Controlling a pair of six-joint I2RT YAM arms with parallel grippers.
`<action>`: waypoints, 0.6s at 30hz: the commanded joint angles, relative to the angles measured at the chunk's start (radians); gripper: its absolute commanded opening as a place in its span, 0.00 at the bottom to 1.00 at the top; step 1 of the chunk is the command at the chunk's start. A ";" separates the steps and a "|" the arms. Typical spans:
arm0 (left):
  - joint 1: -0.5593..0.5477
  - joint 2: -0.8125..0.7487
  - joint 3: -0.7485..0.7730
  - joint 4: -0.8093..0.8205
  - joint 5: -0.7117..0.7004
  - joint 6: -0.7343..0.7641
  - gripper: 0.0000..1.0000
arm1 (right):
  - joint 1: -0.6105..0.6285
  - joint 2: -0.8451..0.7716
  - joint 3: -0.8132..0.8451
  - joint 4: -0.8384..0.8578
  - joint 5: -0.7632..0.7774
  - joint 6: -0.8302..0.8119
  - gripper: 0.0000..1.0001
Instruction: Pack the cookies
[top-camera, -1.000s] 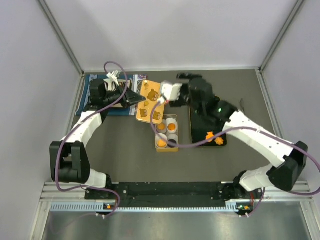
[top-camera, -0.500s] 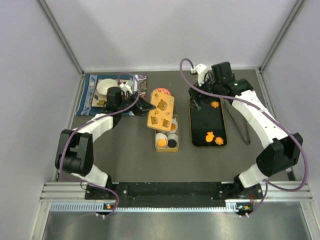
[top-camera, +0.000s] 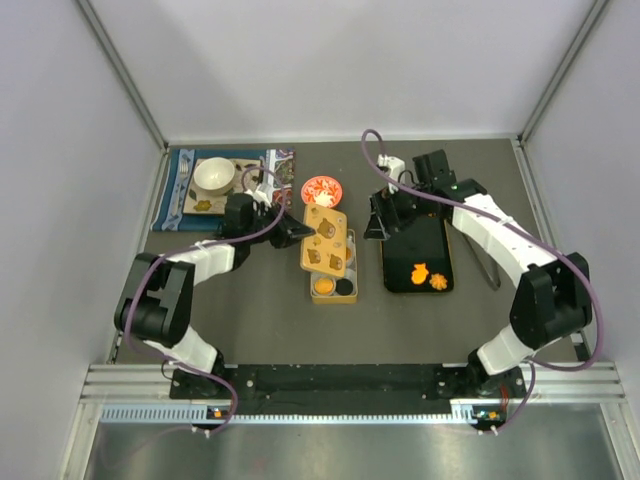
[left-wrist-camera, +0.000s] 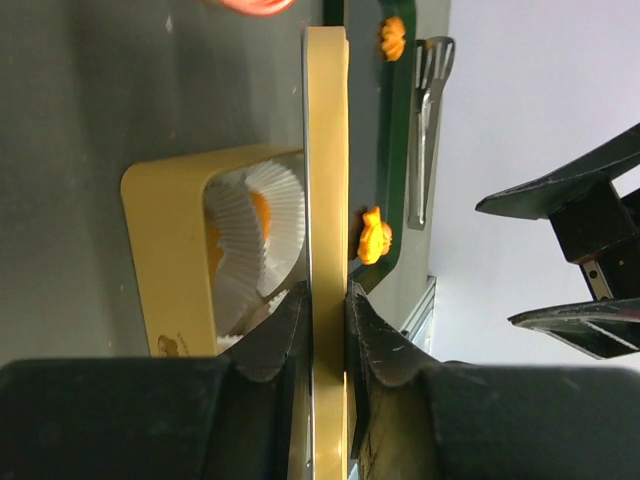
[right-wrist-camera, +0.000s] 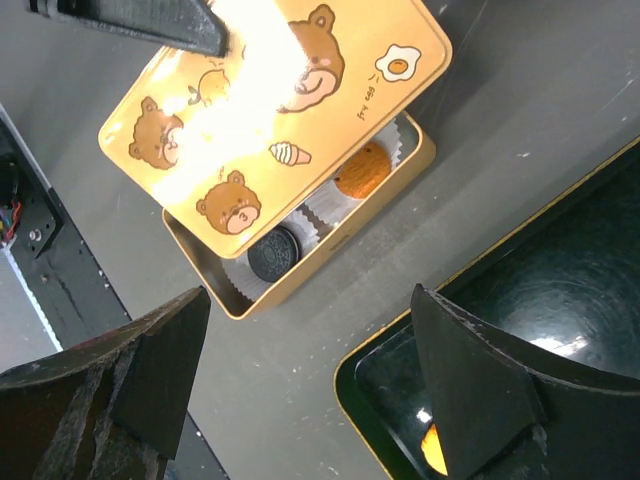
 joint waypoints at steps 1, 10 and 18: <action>-0.033 -0.068 -0.042 0.063 -0.058 -0.031 0.00 | 0.006 0.032 -0.035 0.114 -0.050 0.055 0.82; -0.072 -0.116 -0.066 0.047 -0.104 -0.041 0.00 | 0.056 0.046 -0.113 0.183 -0.013 0.073 0.82; -0.108 -0.137 -0.092 0.021 -0.152 -0.039 0.00 | 0.104 0.081 -0.134 0.218 0.020 0.075 0.82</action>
